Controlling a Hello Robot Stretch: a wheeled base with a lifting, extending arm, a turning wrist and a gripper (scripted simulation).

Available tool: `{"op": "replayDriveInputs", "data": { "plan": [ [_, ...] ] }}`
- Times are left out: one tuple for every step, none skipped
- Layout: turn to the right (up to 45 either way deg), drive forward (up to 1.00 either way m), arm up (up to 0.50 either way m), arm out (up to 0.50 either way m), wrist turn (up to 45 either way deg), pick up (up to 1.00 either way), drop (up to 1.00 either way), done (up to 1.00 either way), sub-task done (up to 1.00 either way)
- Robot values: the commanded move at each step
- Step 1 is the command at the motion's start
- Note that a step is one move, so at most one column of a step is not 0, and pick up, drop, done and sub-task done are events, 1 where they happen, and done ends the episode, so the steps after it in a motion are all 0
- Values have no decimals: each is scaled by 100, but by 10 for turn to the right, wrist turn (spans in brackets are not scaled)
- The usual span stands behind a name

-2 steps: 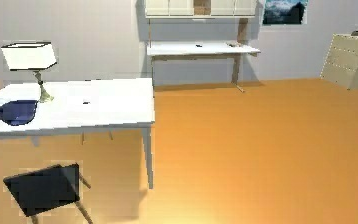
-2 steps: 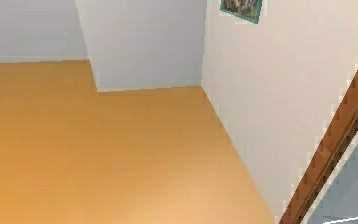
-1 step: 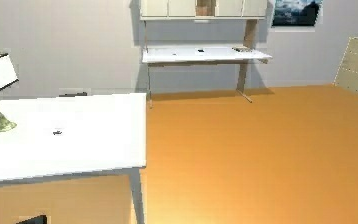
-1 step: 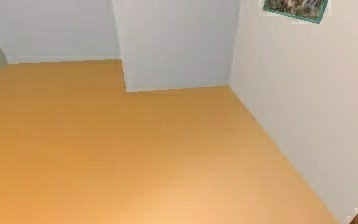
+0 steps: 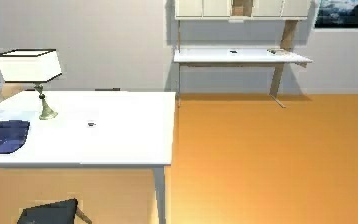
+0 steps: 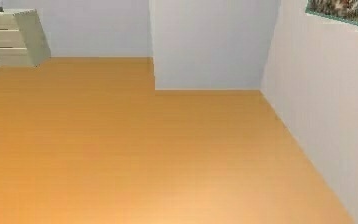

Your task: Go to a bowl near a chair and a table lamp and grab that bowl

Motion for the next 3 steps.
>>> {"op": "replayDriveInputs", "data": {
  "plan": [
    [0,20,0,0,0,0,0,0,0],
    [-450,0,0,0,0,0,0,0,0],
    [-450,0,0,0,0,0,0,0,0]
  ]
}}
